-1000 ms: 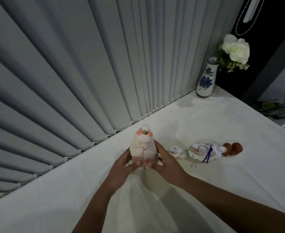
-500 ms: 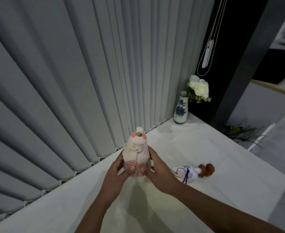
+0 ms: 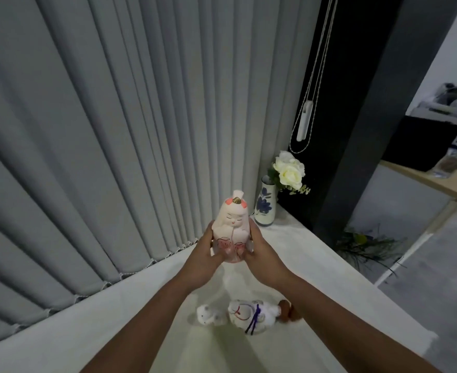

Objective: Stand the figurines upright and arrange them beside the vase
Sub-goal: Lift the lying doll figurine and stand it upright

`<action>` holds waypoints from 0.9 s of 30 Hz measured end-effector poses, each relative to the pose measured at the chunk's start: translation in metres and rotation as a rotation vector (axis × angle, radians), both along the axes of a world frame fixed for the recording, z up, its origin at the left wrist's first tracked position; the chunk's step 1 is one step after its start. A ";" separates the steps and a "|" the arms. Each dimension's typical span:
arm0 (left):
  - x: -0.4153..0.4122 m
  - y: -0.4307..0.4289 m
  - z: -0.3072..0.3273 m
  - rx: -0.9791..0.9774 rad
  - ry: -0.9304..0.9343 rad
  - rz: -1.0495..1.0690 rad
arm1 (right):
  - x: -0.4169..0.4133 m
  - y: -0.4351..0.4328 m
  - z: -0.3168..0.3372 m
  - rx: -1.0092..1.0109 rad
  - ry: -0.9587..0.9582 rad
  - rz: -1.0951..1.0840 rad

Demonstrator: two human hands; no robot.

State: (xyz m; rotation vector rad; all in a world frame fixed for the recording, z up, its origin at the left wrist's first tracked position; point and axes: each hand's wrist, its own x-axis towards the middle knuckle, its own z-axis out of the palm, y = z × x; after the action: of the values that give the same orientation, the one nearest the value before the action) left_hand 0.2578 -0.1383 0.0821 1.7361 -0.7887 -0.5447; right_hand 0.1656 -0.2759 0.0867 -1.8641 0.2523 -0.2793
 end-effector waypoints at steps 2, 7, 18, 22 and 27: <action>0.004 -0.020 -0.001 0.021 -0.008 0.001 | 0.006 -0.019 -0.005 -0.023 -0.008 0.001; 0.020 -0.080 -0.016 0.105 -0.010 0.092 | 0.031 -0.080 -0.024 -0.049 0.050 0.046; 0.059 -0.137 -0.060 0.160 0.049 0.291 | 0.086 -0.138 -0.060 -0.182 0.188 0.066; 0.068 -0.142 -0.066 0.161 0.045 0.318 | 0.099 -0.143 -0.070 -0.183 0.193 0.056; 0.078 -0.147 -0.074 0.153 0.054 0.341 | 0.112 -0.149 -0.088 -0.124 0.202 0.079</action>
State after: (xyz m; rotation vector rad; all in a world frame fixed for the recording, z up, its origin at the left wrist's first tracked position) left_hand 0.3363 -0.2851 0.0079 1.9379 -0.4071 -0.4244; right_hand 0.2777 -0.4252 -0.0017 -2.0225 0.3043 -0.0532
